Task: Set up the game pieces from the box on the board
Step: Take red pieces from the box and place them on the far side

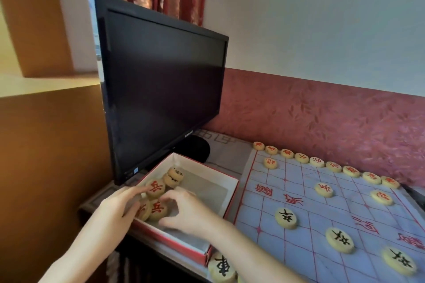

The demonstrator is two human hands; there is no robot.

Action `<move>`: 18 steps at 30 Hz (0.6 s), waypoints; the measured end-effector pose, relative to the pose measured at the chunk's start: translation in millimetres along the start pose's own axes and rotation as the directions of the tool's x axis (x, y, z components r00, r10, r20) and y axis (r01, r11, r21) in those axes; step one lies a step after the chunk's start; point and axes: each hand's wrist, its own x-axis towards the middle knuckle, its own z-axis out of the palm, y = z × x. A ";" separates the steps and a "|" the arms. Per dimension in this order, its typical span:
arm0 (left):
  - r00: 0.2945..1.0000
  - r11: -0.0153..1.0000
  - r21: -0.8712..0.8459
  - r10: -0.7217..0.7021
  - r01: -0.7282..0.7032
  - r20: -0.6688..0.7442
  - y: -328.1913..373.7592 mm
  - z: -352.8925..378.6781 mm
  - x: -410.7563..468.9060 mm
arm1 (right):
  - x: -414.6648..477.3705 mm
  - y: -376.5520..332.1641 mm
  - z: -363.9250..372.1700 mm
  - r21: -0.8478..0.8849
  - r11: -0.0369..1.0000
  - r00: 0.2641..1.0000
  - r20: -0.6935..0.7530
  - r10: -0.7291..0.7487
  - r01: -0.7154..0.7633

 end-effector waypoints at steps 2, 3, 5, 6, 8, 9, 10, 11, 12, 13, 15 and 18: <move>1.000 0.998 0.051 0.027 -0.027 -0.012 -2.4 0.9 -2.8 | 5.3 -1.9 7.7 0.026 1.000 0.999 -0.033 0.006 -0.005; 0.999 0.996 0.082 0.034 -0.033 -0.012 -3.8 1.8 -4.1 | 7.2 -2.4 10.1 0.044 0.999 0.999 -0.052 0.015 -0.012; 1.000 0.990 0.138 0.006 -0.007 0.002 -6.8 3.5 -4.9 | 9.2 -1.3 13.7 0.070 0.997 0.996 -0.080 0.030 -0.024; 1.000 0.986 0.167 -0.011 0.009 0.013 -7.4 4.0 -4.0 | 10.0 0.0 15.2 0.078 0.996 0.995 -0.088 0.038 -0.031; 0.998 0.978 0.200 -0.065 0.058 0.027 -5.6 4.5 -0.2 | 11.3 1.7 16.6 0.096 0.994 0.993 -0.101 0.056 -0.047; 0.995 0.973 0.216 -0.095 0.085 0.037 -4.1 4.3 2.8 | 12.3 2.0 17.0 0.103 0.993 0.992 -0.106 0.066 -0.055; 0.991 0.964 0.243 -0.122 0.106 0.052 -2.2 4.1 6.5 | 13.5 1.7 17.6 0.106 0.992 0.991 -0.109 0.075 -0.063; 0.986 0.952 0.279 -0.149 0.123 0.075 -0.3 3.7 10.4 | 14.4 0.9 18.4 0.104 0.992 0.990 -0.113 0.082 -0.070; 0.980 0.941 0.311 -0.172 0.135 0.095 1.1 3.4 14.2 | 15.2 -0.2 19.1 0.099 0.992 0.989 -0.117 0.085 -0.073; 0.974 0.931 0.335 -0.195 0.147 0.115 2.3 2.7 17.7 | 15.5 -1.2 20.0 0.091 0.993 0.989 -0.120 0.084 -0.073; 0.964 0.922 0.352 -0.225 0.162 0.144 1.2 2.1 23.7 | 15.2 -2.1 21.0 0.080 0.995 0.989 -0.127 0.076 -0.066; 0.950 0.926 0.329 -0.255 0.187 0.177 -2.9 2.7 29.0 | 11.0 0.1 15.5 0.033 0.993 0.987 -0.108 0.120 -0.117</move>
